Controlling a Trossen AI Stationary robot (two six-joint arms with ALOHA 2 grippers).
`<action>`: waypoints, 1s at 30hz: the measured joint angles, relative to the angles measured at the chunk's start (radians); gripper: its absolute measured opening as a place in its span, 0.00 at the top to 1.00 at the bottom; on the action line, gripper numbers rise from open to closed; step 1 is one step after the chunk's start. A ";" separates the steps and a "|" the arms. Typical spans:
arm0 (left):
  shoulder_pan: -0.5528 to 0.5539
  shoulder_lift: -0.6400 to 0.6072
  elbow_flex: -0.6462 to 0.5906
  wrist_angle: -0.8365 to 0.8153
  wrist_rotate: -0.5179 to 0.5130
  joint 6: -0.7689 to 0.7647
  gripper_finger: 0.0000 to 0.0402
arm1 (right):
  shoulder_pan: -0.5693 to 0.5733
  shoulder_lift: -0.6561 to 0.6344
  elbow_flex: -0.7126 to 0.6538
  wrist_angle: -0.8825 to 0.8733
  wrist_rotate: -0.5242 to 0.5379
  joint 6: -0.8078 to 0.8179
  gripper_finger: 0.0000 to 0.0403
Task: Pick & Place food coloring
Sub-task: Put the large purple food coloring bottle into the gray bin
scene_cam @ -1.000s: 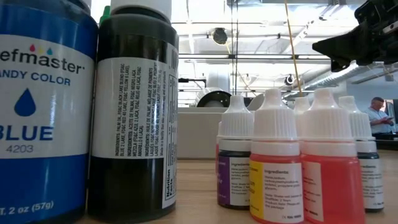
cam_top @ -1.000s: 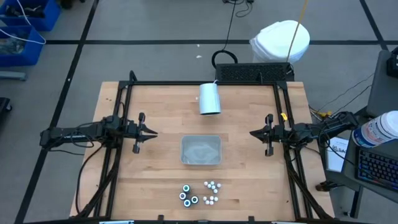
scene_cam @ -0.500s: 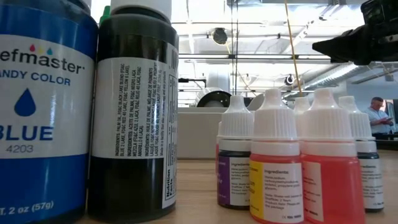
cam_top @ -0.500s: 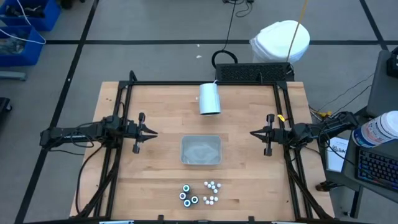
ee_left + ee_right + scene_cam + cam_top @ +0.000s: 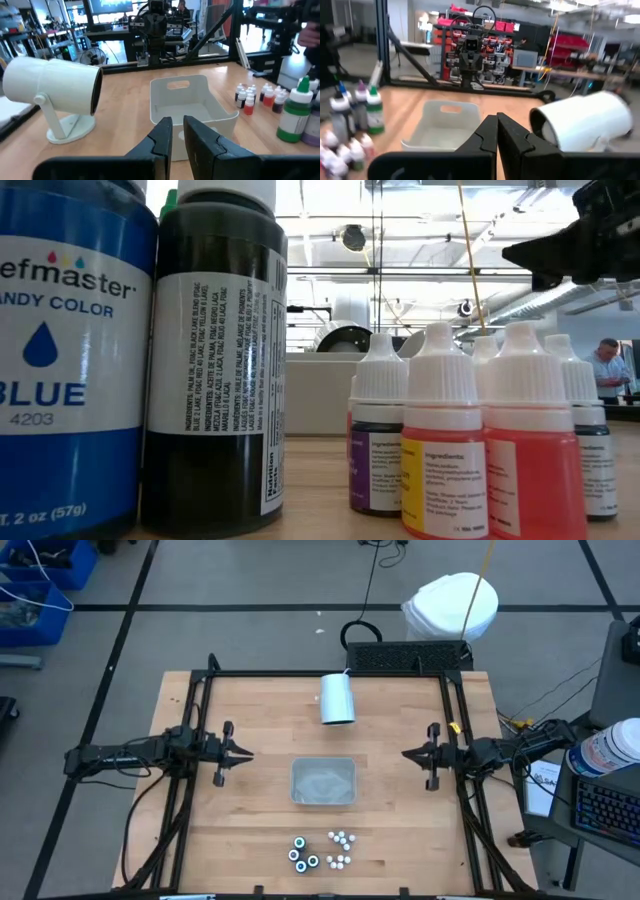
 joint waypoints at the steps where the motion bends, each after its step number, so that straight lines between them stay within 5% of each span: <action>1: 0.000 0.000 0.000 0.011 0.000 -0.030 0.87 | 0.000 0.000 0.000 0.011 0.000 0.028 1.00; 14: -0.061 0.000 0.000 0.020 -0.033 -0.350 0.87 | 0.002 0.001 0.000 0.022 -0.003 0.102 1.00; 20: -0.113 0.025 0.000 0.040 -0.056 -0.287 0.87 | 0.002 0.026 0.000 -0.010 -0.002 0.046 1.00; 26: -0.135 0.059 0.000 0.102 -0.245 -0.269 0.87 | 0.002 0.062 0.009 0.044 0.000 -0.018 1.00; 30: -0.142 0.077 0.000 0.141 -0.197 -0.235 0.87 | 0.009 0.140 0.098 -0.043 0.003 -0.052 1.00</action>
